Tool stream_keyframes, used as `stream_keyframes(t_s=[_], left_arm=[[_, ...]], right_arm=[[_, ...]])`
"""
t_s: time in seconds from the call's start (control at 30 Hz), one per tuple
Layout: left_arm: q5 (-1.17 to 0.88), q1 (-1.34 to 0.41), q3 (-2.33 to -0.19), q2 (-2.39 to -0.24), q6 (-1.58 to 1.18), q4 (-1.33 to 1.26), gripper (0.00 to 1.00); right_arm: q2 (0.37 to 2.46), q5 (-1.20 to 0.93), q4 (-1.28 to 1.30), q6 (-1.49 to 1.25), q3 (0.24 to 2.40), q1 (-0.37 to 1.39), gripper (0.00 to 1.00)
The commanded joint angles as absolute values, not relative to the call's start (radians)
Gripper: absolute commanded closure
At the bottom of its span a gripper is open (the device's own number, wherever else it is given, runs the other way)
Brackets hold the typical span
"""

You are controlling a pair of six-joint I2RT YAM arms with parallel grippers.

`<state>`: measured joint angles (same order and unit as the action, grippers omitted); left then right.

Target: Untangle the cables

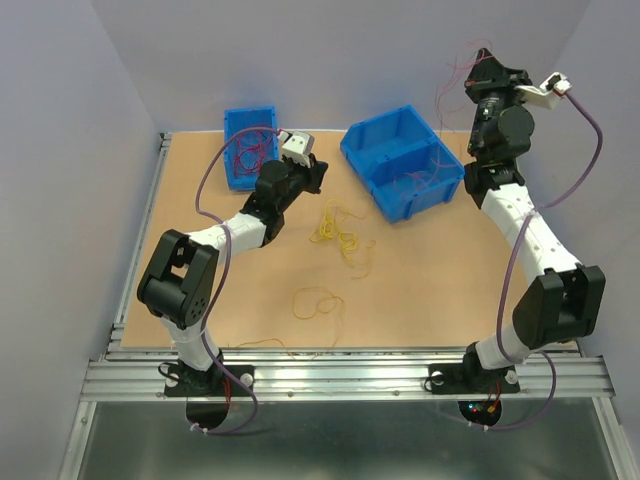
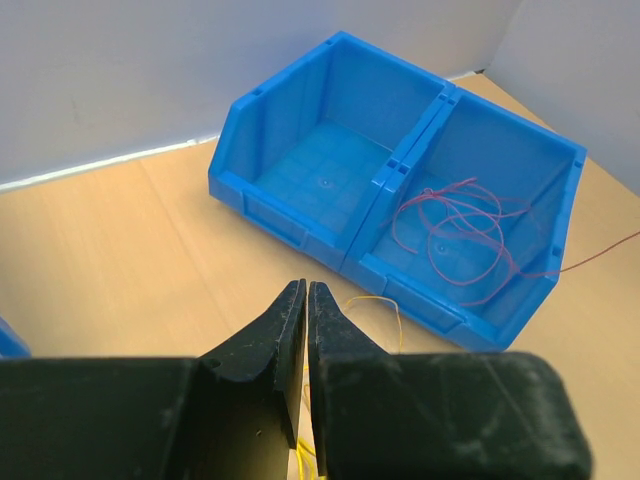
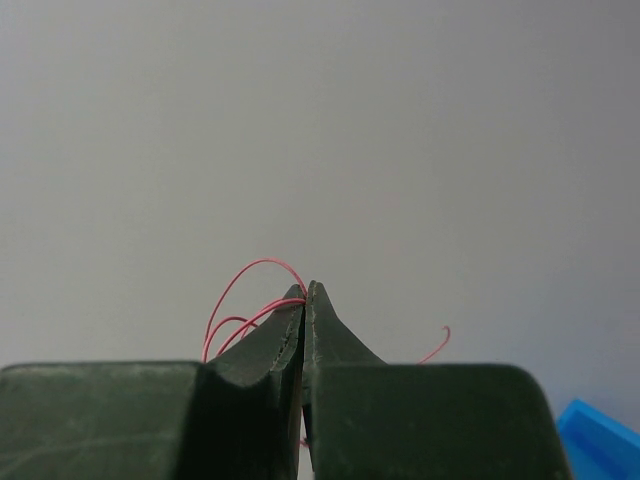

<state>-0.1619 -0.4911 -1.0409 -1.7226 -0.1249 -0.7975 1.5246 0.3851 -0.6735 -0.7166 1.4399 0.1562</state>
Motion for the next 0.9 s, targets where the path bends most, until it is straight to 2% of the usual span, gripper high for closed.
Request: stream_keyframes(t_s=[0.0,0.57,0.87], left_arm=[[-0.176,-0.495,-1.034,-1.683,-0.133,-0.870,0.83],[-0.181,-0.495,-1.029,-1.677,-0.129,-0.873,0.83],[-0.181,-0.495,-1.026,-1.675,-0.129,-0.876,0.83]], right_arm=[[1.500,0.382,-0.747,-0.742,1.341,0.147,0.99],[1.649,0.328,-0.932,-0.851,1.052,0.130,0.99],[1.746,0.414,-0.836,-0.953,0.983,0.130,0.99]])
